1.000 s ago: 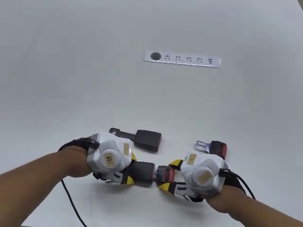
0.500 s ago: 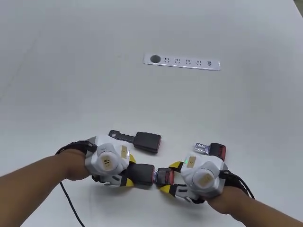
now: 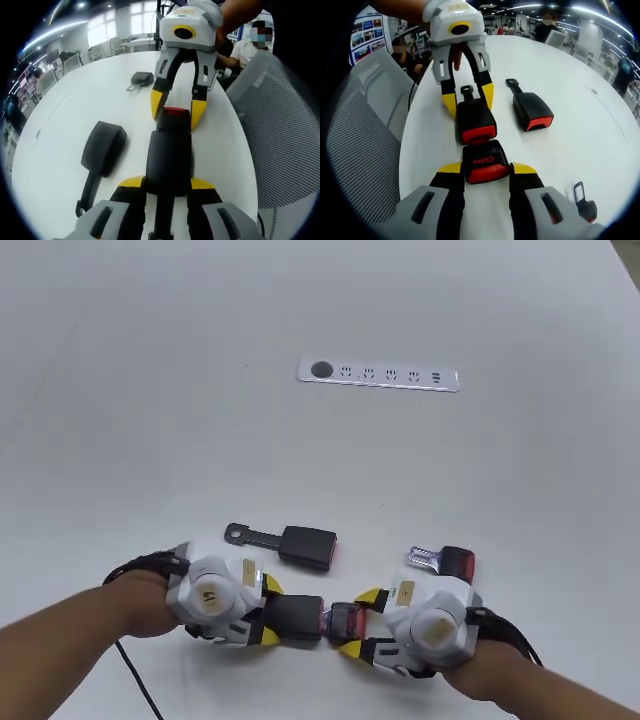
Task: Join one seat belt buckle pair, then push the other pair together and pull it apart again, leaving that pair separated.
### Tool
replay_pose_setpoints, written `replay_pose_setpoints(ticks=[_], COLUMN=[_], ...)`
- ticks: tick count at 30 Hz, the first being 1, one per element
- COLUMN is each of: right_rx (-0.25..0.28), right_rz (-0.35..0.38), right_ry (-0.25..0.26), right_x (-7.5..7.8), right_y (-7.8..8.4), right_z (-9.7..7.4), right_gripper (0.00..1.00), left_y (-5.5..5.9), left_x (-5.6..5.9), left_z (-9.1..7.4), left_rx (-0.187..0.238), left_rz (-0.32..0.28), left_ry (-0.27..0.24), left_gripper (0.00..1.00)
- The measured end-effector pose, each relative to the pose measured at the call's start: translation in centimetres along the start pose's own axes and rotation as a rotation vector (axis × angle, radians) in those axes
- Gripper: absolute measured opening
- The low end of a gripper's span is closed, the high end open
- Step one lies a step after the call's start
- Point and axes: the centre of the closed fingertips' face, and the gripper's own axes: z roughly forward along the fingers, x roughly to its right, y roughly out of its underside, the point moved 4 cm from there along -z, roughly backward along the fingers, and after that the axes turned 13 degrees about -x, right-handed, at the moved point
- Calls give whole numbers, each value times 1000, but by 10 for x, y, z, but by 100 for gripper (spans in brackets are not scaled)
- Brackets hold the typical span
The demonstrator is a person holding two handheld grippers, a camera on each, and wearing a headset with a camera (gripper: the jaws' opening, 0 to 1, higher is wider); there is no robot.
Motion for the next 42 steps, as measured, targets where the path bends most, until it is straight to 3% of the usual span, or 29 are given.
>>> replay_pose_setpoints(ticks=[42], right_rx=[58], right_rz=[-13], right_ry=[-17], right_x=[0], right_y=[5], right_z=[-1], right_gripper=[33], left_y=[5], left_x=[0], left_z=[1], left_rx=[37], left_rz=[23], left_ry=[29], left_gripper=[31])
